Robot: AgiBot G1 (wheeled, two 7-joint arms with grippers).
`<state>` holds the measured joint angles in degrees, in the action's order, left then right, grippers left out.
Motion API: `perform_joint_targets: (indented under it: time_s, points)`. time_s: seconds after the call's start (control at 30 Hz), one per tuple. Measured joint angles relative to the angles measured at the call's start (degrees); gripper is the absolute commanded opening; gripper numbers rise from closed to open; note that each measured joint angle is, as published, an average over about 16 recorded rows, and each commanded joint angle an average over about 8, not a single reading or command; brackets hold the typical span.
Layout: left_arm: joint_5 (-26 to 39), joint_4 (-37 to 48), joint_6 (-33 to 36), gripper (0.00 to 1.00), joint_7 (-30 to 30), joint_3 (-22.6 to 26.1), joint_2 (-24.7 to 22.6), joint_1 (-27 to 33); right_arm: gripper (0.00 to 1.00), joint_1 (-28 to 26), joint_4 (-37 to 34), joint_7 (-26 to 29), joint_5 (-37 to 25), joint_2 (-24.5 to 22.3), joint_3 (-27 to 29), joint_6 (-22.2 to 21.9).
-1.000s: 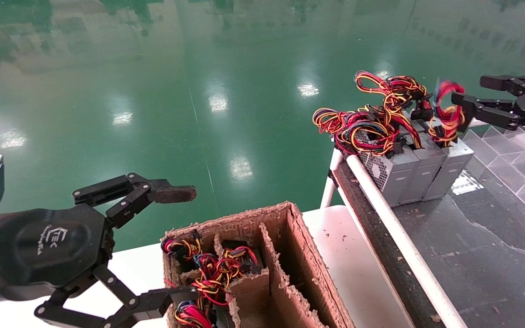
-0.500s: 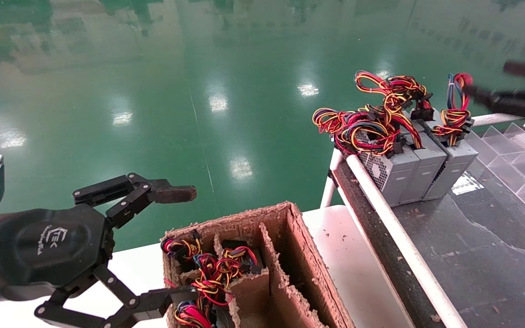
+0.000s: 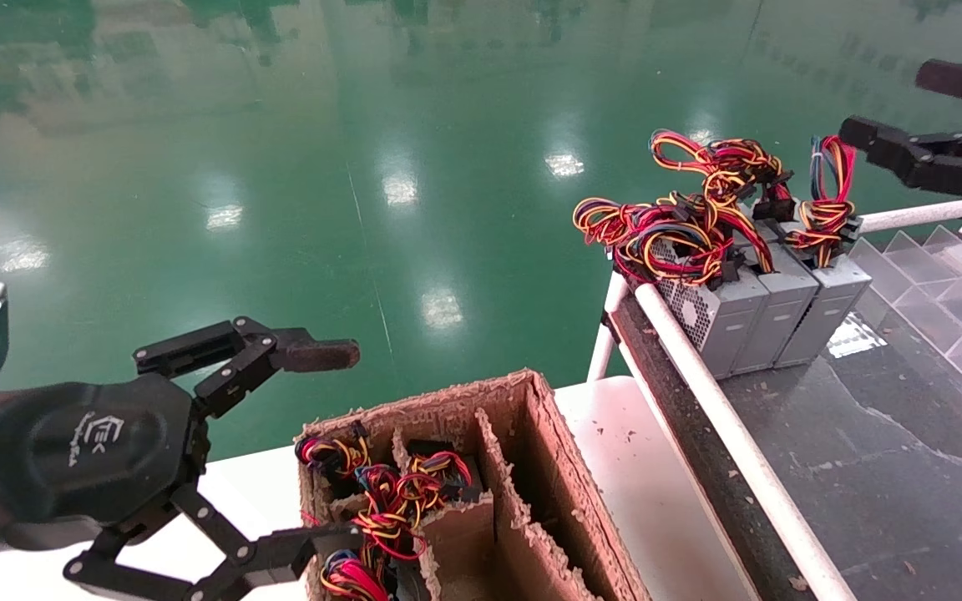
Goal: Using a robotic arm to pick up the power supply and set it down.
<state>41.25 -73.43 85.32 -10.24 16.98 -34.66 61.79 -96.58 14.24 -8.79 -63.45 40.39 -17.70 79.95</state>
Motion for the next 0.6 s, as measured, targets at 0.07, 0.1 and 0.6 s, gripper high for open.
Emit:
perform_joint_targets:
  time_s: [0.07,0.1,0.6]
  points:
    - [0.0,0.0,0.0,1.0,0.0,0.0,0.0,0.0,1.0,1.4,2.5,0.8,0.9,-0.2,0.1,0.2]
    - [0.0,0.0,0.0,1.0,0.0,0.0,0.0,0.0,1.0,2.2,3.7,1.2,1.3,-0.3,0.1,0.4]
    - [0.0,0.0,0.0,1.0,0.0,0.1,0.0,0.0,1.0,13.0,22.0,7.2,8.0,-2.0,0.6,2.1]
